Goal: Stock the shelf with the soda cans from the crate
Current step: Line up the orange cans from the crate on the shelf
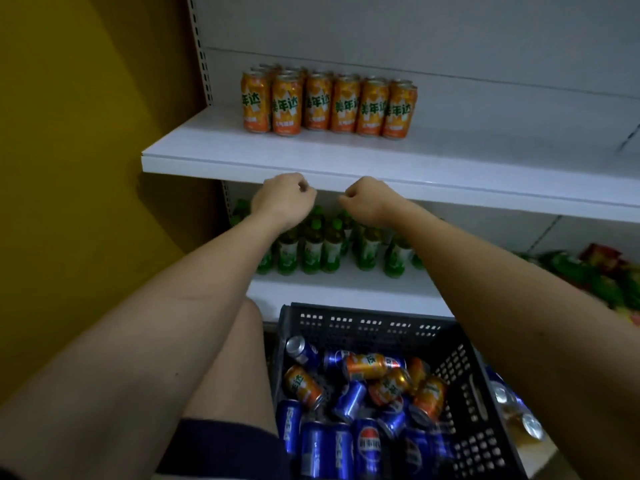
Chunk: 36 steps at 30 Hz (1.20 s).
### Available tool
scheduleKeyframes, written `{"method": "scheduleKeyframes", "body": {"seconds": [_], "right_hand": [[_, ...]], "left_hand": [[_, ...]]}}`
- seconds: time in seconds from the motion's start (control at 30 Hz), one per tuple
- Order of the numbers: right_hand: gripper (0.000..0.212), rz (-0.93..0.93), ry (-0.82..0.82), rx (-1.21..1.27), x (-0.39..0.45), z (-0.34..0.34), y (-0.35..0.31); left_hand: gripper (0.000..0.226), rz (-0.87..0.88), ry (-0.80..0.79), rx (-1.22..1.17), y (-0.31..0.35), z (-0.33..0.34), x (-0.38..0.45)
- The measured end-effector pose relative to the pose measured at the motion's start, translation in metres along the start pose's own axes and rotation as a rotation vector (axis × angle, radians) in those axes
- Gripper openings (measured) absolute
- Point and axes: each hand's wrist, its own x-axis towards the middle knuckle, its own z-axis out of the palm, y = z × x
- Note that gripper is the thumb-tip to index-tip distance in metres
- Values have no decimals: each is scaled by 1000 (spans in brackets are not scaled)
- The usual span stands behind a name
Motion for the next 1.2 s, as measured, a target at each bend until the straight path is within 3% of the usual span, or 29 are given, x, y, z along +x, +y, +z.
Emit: {"method": "scheduleKeyframes", "body": {"seconds": [0.27, 0.63, 0.83, 0.97, 1.2], "right_hand": [[47, 76, -44, 104, -64, 58, 66], [43, 456, -216, 262, -110, 178, 184], [26, 616, -349, 276, -131, 235, 235], [33, 766, -454, 289, -138, 265, 268], [52, 994, -229, 223, -126, 286, 316]], "left_hand": [[26, -54, -216, -135, -3, 83, -69], [27, -318, -583, -285, -32, 236, -141], [28, -415, -838, -254, -48, 305, -173], [31, -424, -957, -190, -47, 340, -174], [32, -404, -1047, -100, -22, 414, -168]]}}
